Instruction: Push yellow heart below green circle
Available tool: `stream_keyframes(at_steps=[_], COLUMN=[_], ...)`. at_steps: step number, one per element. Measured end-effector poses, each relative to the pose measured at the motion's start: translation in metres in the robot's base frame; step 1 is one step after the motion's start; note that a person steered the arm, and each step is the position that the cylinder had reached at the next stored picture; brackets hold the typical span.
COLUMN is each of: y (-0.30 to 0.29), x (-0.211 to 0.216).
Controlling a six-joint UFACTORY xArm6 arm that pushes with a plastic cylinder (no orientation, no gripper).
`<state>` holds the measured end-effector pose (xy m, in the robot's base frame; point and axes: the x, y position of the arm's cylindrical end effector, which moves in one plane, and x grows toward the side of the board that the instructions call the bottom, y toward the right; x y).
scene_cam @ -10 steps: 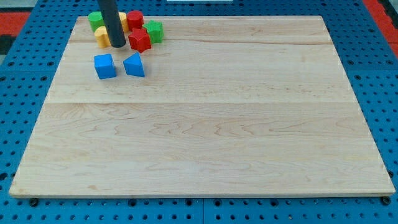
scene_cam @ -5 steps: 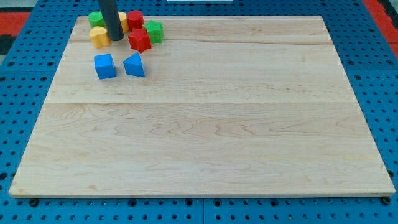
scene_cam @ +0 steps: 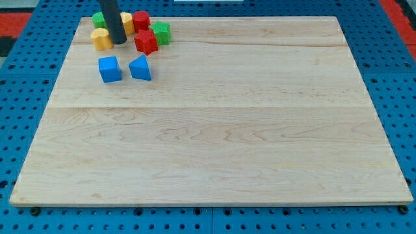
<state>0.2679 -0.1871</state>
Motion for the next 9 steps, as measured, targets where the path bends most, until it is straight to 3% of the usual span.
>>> stream_keyframes(at_steps=[3, 5, 9], y=[0.005, 0.007, 0.005], x=[0.009, -0.019, 0.009])
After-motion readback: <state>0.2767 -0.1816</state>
